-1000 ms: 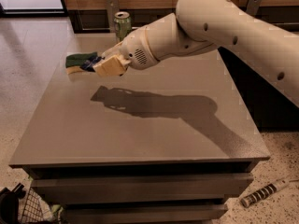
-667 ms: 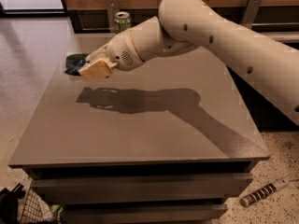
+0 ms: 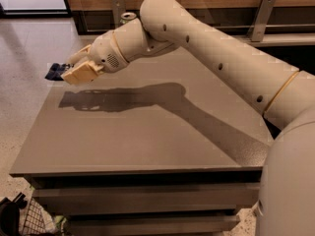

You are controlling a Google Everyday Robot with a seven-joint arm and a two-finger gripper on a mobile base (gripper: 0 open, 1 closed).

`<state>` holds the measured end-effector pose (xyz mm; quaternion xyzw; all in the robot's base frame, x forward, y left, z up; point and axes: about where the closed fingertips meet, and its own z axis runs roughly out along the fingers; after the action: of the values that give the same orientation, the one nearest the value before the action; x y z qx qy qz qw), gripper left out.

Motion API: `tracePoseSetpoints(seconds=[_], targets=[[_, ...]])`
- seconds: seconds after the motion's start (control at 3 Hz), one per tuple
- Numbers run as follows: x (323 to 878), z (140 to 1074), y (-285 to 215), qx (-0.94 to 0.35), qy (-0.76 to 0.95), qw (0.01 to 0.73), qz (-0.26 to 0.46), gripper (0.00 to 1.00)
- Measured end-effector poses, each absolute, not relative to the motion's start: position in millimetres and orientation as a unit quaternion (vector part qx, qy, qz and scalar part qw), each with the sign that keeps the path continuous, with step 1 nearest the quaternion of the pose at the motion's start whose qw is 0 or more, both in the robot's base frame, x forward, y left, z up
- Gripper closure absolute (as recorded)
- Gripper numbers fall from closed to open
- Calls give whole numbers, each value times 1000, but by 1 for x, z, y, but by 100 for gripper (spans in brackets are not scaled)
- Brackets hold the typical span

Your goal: Move rxbar blueberry near sponge

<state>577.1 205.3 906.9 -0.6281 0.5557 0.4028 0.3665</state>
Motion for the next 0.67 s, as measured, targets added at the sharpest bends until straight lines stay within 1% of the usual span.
tracePoseSetpoints(seconds=[0.33, 0.67], targets=[[585, 904, 219, -638, 544, 372, 398, 100], [585, 903, 223, -640, 542, 372, 398, 87]])
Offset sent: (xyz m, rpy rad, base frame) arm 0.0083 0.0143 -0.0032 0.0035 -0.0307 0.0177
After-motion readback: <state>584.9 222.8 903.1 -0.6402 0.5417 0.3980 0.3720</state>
